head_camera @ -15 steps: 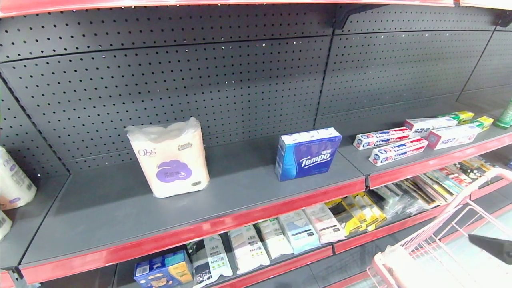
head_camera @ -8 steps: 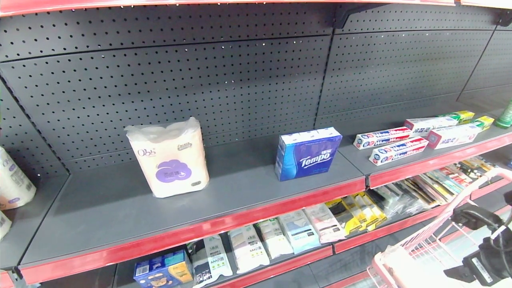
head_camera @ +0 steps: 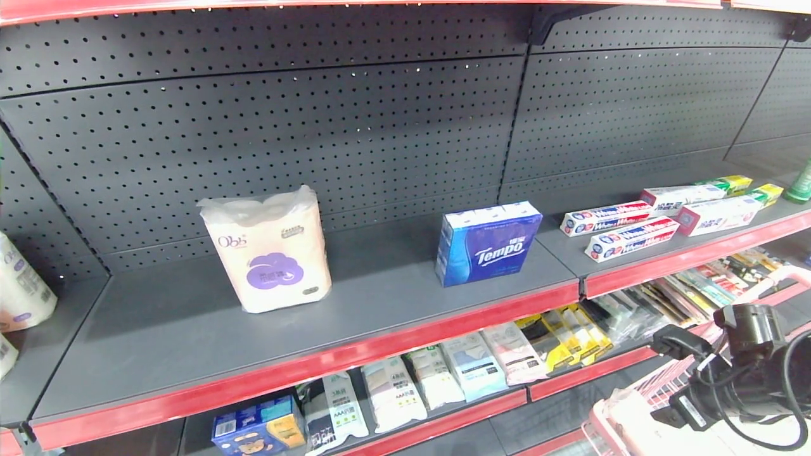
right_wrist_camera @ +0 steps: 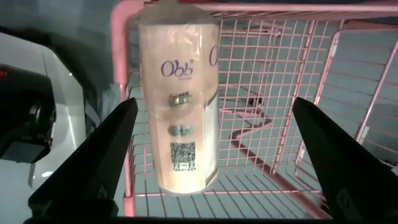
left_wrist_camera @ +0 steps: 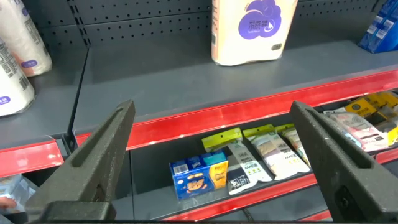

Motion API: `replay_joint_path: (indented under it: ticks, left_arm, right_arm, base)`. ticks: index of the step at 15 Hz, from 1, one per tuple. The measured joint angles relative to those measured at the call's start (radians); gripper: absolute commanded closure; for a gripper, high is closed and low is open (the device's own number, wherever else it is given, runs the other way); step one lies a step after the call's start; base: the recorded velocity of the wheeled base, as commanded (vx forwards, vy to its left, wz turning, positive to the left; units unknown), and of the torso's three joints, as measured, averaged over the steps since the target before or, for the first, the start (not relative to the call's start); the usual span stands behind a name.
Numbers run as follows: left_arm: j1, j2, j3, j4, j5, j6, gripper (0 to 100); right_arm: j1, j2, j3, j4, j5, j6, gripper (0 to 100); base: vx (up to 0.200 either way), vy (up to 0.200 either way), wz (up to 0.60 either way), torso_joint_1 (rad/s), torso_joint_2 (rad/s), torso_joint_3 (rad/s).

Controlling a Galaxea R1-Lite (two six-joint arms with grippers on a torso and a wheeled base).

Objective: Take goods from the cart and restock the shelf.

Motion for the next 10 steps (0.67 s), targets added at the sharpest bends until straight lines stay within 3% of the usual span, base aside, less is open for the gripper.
replay_joint_path:
  ticks: [10]
  left_arm:
    - [0.000, 0.000, 0.000, 0.000, 0.000, 0.000, 0]
  right_arm:
    - [0.002, 0.030, 0.066, -0.008, 0.050, -0.047, 0]
  base:
    - [0.000, 0.000, 0.00, 0.000, 0.00, 0.000]
